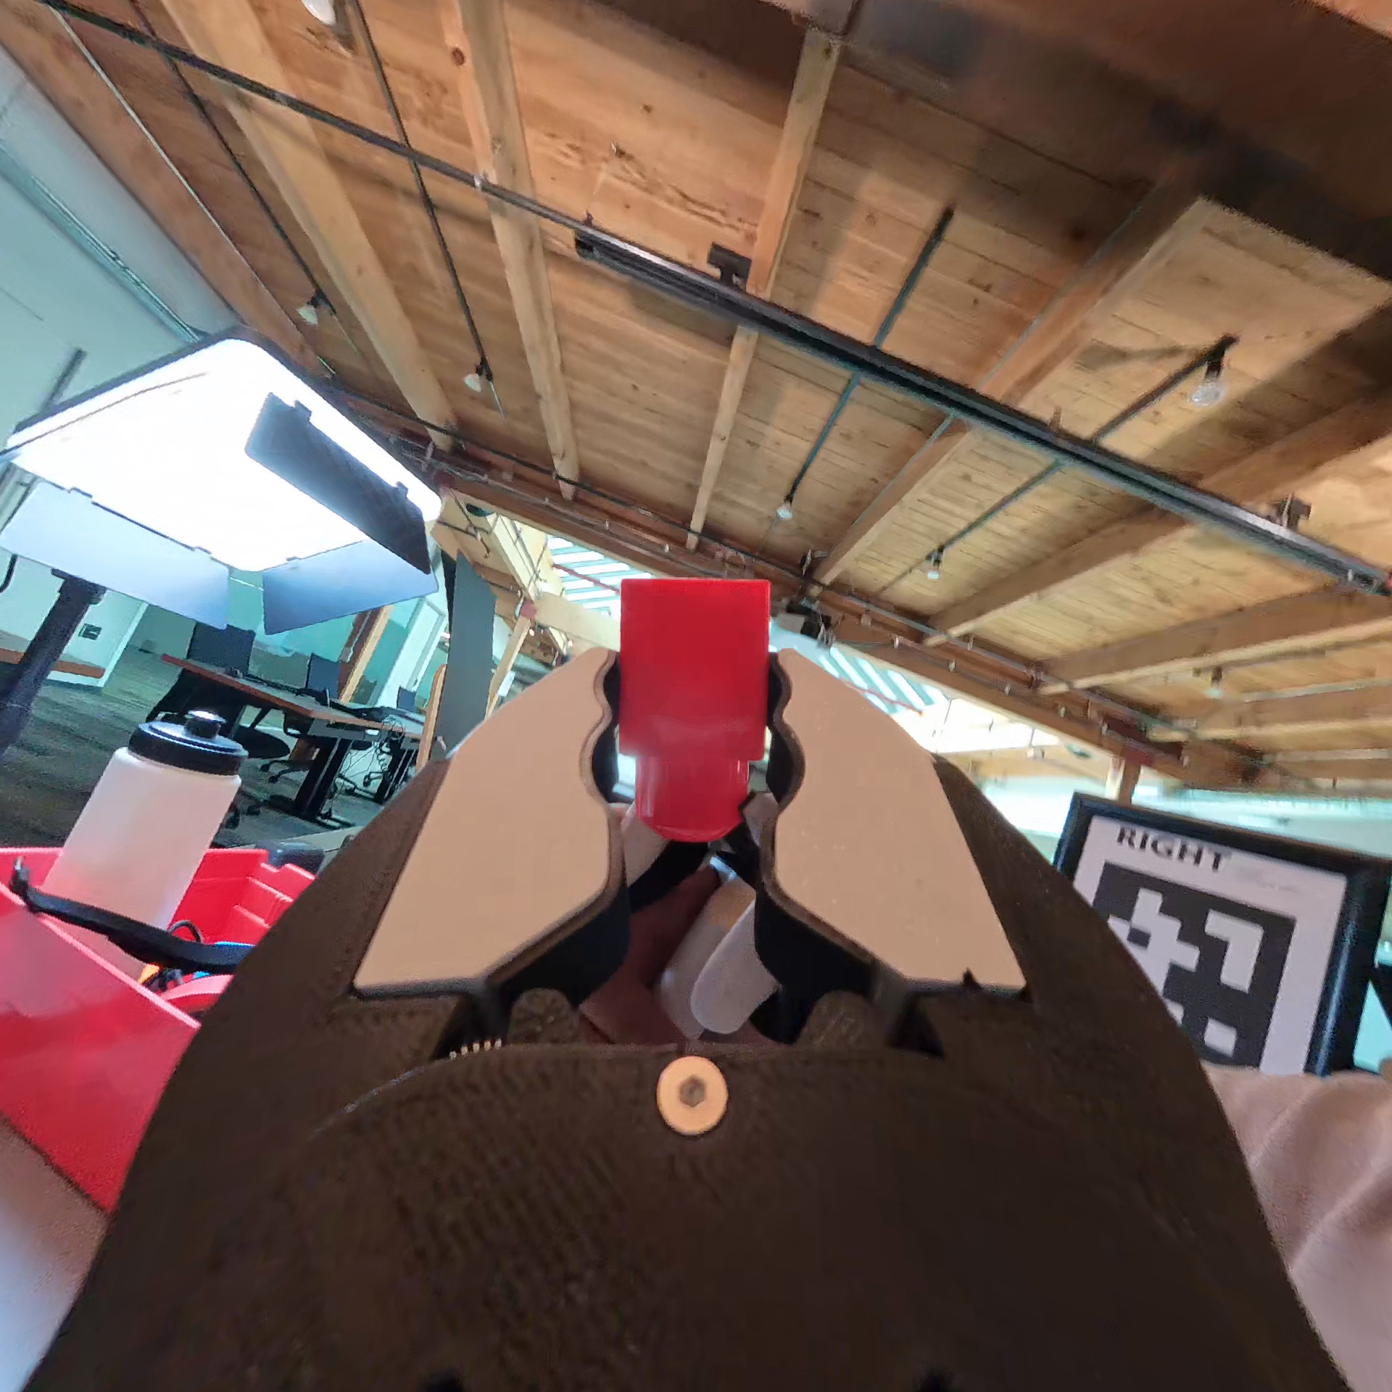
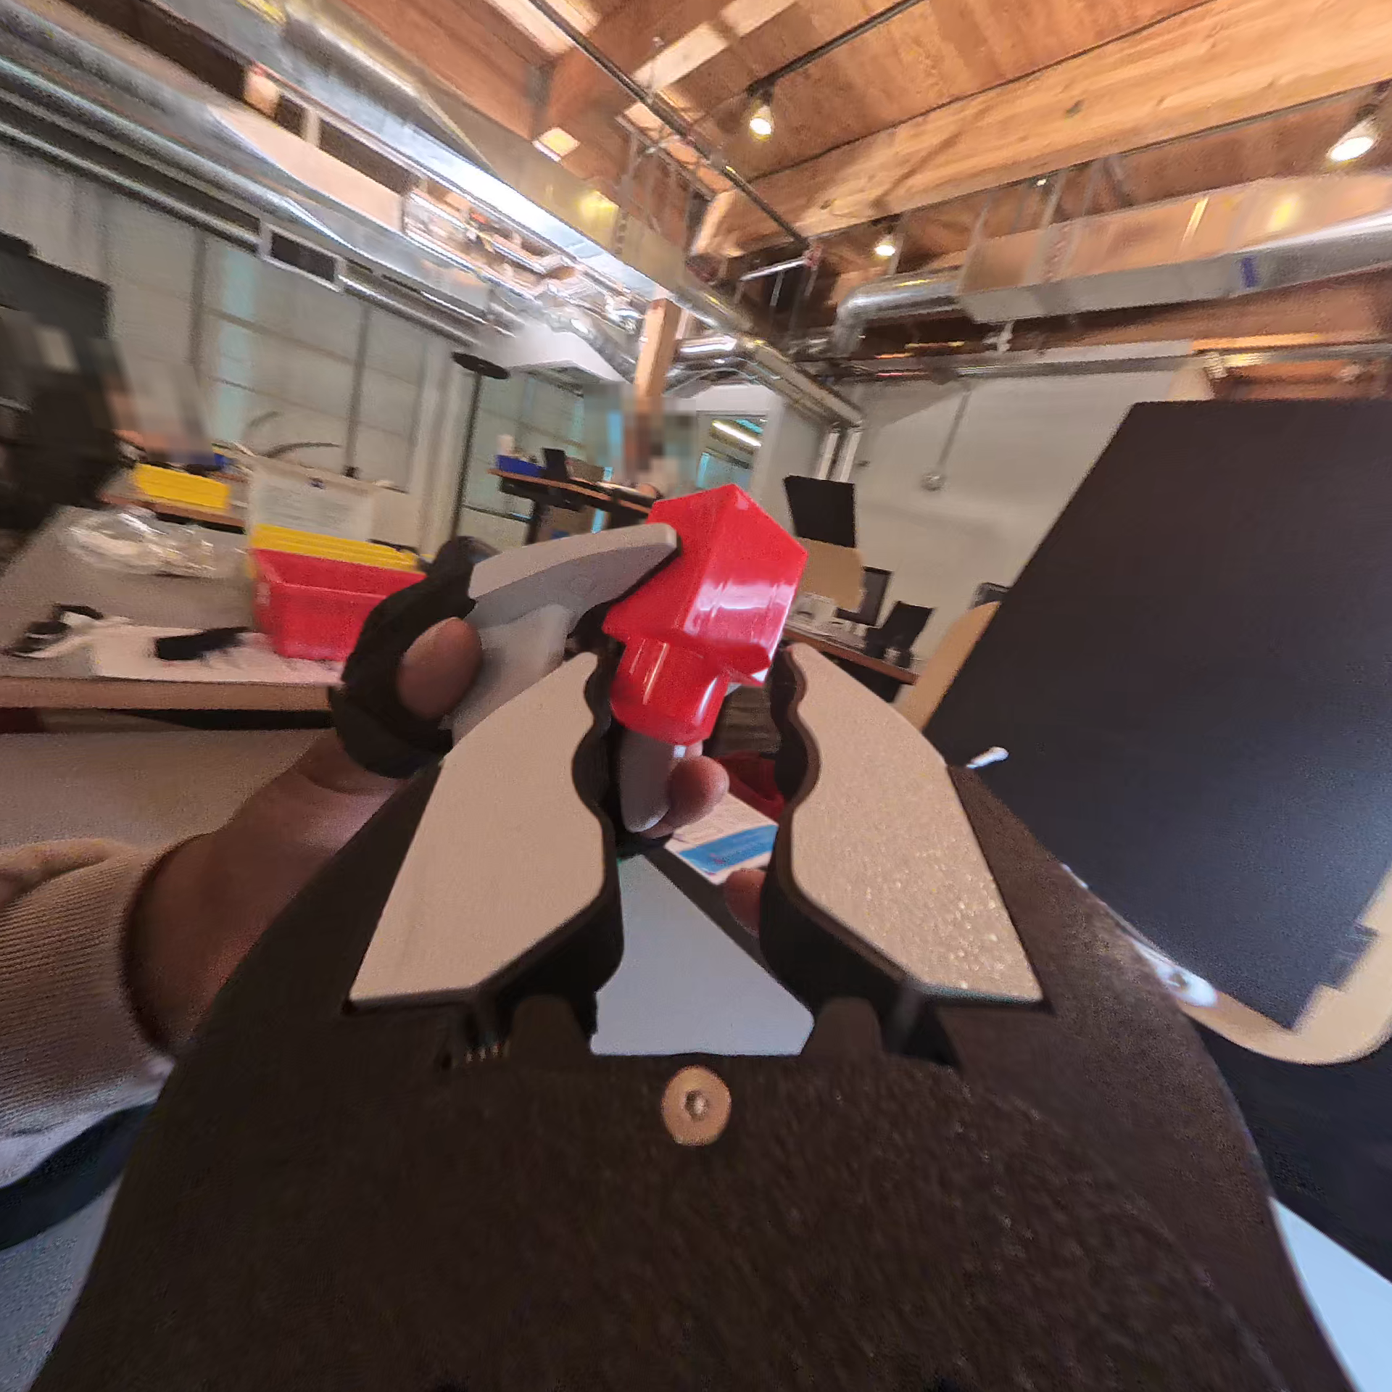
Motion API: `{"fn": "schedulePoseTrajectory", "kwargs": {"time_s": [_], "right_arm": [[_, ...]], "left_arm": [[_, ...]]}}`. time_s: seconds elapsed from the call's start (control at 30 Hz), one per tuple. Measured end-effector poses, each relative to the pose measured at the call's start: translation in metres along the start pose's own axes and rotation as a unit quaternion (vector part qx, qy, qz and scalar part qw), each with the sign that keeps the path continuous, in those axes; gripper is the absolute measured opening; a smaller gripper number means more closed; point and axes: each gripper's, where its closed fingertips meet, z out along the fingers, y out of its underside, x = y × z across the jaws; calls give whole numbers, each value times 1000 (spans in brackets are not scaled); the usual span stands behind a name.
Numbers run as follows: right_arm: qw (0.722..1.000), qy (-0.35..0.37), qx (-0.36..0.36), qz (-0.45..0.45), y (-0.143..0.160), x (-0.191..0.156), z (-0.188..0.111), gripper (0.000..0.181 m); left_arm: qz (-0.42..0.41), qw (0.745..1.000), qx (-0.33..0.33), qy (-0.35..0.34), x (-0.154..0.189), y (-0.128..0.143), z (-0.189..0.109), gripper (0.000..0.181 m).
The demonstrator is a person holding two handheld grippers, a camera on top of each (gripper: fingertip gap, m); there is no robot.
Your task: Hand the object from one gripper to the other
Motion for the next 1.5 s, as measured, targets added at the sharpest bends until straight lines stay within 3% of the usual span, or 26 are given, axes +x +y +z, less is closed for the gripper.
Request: {"fn": "schedulePoseTrajectory", "kwargs": {"time_s": [0.1, 0.23, 0.4, 0.5, 0.63, 0.83, 1.03, 1.37, 1.5], "right_arm": [[997, 40, -21, -57, 3, 8, -1, 42], [996, 30, -26, -75, 4, 4, 0, 43], [995, -67, -65, 37, 7, -12, -3, 40], [995, -74, -48, -38, 0, -18, -7, 40], [991, -93, -63, -69, -7, -24, -12, 40], [979, -86, -15, -187, -19, -33, -18, 41], [963, -28, 3, -268, -26, -32, -19, 44], [952, 21, 7, -307, -33, -5, -28, 43], [911, 83, -23, -402, -31, 21, -35, 43]], "left_arm": [[-32, 999, 25, -14, -10, 5, -2, 36], [-55, 997, 47, 7, -8, 4, -5, 36], [16, 997, 34, 61, 12, 8, -7, 36], [64, 994, 14, 82, 23, 12, -6, 37], [142, 984, -27, 107, 36, 17, -7, 36], [230, 961, -89, 128, 51, 26, -9, 37], [218, 965, -92, 114, 53, 26, -6, 38], [213, 968, -113, 64, 41, 21, -2, 40], [219, 959, -180, -13, 22, 18, -4, 51]]}}
